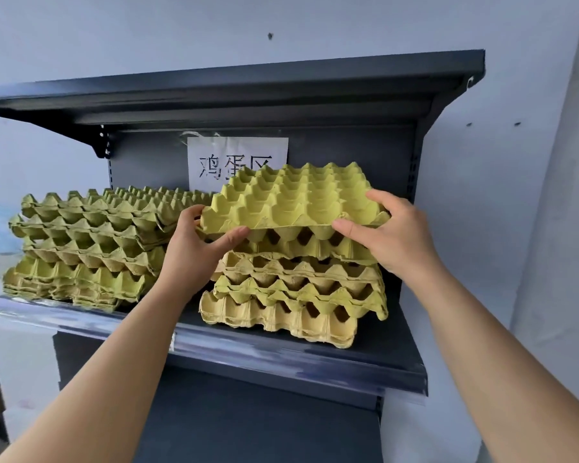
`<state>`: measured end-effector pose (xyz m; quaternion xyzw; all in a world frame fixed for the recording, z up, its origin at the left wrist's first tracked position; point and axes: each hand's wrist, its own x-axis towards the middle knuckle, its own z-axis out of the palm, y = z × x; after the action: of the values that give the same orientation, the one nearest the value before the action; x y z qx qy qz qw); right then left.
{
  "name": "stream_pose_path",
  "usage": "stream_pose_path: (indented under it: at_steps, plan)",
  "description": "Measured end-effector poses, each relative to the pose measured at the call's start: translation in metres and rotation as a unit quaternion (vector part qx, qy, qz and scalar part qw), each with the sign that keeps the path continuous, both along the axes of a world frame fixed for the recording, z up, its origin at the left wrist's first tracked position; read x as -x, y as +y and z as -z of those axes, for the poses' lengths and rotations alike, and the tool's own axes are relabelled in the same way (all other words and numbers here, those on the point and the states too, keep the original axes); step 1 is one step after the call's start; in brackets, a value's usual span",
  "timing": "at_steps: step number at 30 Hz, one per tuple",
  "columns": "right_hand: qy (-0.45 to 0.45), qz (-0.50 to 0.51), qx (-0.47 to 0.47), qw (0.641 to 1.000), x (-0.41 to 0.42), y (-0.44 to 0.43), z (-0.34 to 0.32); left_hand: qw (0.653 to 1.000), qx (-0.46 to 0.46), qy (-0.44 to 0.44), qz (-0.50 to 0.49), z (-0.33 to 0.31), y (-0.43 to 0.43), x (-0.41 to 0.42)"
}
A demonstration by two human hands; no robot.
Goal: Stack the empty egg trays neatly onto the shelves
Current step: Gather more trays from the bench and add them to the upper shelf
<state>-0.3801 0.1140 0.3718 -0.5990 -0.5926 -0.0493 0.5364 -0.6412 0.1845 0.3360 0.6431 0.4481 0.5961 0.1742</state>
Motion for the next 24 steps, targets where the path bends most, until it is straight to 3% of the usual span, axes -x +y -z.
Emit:
stream_pose_path:
  at_steps: [11,17,21,24]
  plan:
    - [0.015,0.083,0.06,0.995,0.022,0.008,-0.003,0.995,0.022,0.013,0.099,-0.009,0.05,0.01]
    - [0.021,0.112,0.024,0.993,0.033,-0.002,0.0,0.995,0.0,0.079,0.053,-0.007,0.05,0.018]
    - [-0.025,0.161,-0.026,0.986,0.043,-0.015,0.005,0.98,-0.121,0.148,-0.054,0.0,0.04,0.021]
    - [-0.064,0.18,-0.056,0.98,0.05,-0.031,0.018,0.955,-0.248,0.146,-0.067,0.012,0.021,0.016]
